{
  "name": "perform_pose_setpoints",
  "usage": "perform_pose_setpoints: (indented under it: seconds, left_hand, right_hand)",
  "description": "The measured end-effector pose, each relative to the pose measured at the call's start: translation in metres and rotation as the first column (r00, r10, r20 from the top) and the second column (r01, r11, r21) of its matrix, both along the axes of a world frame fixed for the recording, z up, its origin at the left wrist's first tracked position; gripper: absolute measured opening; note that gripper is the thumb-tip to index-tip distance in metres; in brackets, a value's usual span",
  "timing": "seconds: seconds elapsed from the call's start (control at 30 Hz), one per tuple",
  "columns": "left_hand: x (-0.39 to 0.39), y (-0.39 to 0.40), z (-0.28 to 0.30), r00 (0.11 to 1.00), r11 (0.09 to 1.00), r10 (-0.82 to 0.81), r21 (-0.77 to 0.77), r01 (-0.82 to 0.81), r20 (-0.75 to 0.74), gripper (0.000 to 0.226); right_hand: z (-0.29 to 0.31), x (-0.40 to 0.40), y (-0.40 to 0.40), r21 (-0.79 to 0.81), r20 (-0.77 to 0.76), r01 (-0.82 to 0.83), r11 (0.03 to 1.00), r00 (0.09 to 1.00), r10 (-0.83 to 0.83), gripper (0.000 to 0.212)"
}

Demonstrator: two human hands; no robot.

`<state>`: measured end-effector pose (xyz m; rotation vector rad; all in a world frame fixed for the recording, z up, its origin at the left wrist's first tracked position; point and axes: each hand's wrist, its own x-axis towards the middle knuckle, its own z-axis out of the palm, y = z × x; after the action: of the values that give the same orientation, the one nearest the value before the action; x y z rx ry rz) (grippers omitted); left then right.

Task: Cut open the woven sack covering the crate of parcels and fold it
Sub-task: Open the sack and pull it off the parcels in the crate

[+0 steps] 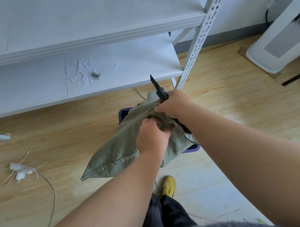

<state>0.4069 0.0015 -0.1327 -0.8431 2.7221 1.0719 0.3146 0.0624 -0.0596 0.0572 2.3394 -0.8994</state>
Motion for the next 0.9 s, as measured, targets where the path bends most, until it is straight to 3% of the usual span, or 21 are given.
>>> perform_pose_setpoints:
  seconds: [0.07,0.17,0.3,0.43,0.5,0.57,0.67,0.77,0.9]
  left_hand:
    - [-0.010,-0.004,0.000,0.996,0.996,0.092,0.010,-0.092,0.008,0.024]
    - [-0.016,-0.006,0.002,0.999,0.998,0.043,0.037,-0.041,-0.031,0.019]
    - [-0.023,-0.016,0.010,0.998,0.966,0.033,0.257,-0.018,-0.056,0.026]
    - [-0.053,-0.041,0.024,0.997,0.924,0.059,0.376,-0.076,0.058,0.023]
    - [-0.065,-0.051,0.032,0.994,0.913,0.071,0.396,-0.100,0.086,0.019]
    - [-0.074,-0.055,0.039,0.993,0.901,0.012,0.428,-0.063,0.121,0.015]
    - [-0.082,-0.057,0.045,0.992,0.883,-0.023,0.468,-0.040,0.128,0.014]
    - [-0.088,-0.062,0.040,0.997,0.893,0.066,0.443,-0.080,0.048,0.022]
    - [-0.071,-0.062,0.028,0.989,0.918,-0.144,0.371,0.141,-0.019,0.040]
  right_hand:
    - [0.005,-0.003,-0.002,0.004,-0.004,-0.023,1.000,1.000,0.023,0.017]
    - [0.013,-0.009,0.000,0.018,-0.043,-0.061,0.998,0.997,0.062,0.020]
    - [0.024,-0.019,0.026,-0.011,-0.101,-0.075,0.997,0.992,0.073,0.033]
    - [0.024,-0.015,0.051,0.270,-0.111,-0.191,0.944,0.967,0.228,0.065]
    - [0.018,-0.011,0.062,0.382,-0.179,-0.135,0.915,0.960,0.216,0.074]
    - [0.016,-0.012,0.071,0.400,-0.238,-0.068,0.914,0.955,0.175,0.059]
    - [0.016,-0.016,0.078,0.362,-0.293,-0.022,0.932,0.946,0.136,0.013]
    - [0.025,-0.020,0.072,0.274,-0.398,0.060,0.960,0.916,0.056,0.009]
    - [0.044,-0.028,0.058,0.182,-0.458,0.084,0.980,0.889,0.009,0.015]
